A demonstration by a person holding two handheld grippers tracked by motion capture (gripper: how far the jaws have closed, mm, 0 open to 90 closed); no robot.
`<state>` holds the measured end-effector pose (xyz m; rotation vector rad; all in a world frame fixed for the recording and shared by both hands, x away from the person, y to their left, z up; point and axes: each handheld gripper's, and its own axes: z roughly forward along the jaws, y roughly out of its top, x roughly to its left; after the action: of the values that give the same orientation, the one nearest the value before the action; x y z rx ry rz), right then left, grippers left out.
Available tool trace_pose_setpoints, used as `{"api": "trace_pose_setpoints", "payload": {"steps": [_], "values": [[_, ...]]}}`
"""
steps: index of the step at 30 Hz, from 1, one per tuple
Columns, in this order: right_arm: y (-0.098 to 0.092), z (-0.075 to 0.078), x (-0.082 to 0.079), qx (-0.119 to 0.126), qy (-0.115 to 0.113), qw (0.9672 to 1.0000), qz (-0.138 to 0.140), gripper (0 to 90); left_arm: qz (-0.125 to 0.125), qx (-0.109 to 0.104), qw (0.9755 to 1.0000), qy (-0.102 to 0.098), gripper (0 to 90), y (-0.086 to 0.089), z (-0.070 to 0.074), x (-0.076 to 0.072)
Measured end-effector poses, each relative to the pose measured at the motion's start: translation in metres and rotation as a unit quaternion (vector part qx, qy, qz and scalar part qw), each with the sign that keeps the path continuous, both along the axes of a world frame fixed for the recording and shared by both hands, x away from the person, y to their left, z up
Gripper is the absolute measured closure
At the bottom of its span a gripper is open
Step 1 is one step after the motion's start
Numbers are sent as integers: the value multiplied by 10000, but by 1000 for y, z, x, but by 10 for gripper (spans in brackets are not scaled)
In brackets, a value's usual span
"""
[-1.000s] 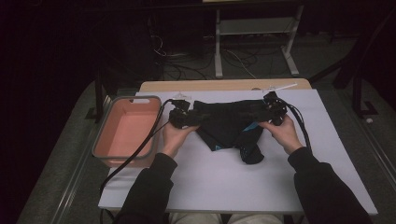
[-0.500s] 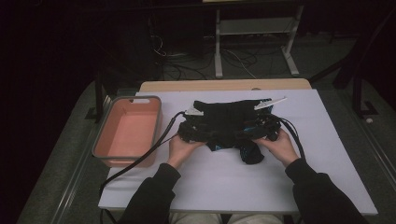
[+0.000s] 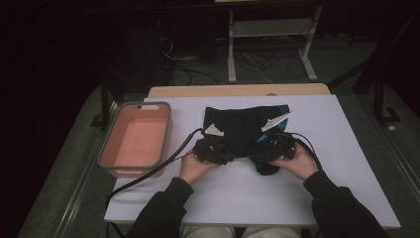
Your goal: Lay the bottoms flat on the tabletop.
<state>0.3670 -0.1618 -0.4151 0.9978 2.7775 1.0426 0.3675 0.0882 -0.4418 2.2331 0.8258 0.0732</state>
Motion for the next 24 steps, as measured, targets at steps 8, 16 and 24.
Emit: {"api": "trace_pose_setpoints", "payload": {"steps": [8,16,24], "values": [[-13,-8,2,-163,-42,9995,-257,677,126,477,9980,-404,579,-5,-11,-2],[-34,-5,13,219,279,9982,-476,843,261,72,9996,-2,853,1,-7,13],[-79,4,23,487,133,9924,-1121,849,439,-299,9984,-201,857,21,28,17]]}}
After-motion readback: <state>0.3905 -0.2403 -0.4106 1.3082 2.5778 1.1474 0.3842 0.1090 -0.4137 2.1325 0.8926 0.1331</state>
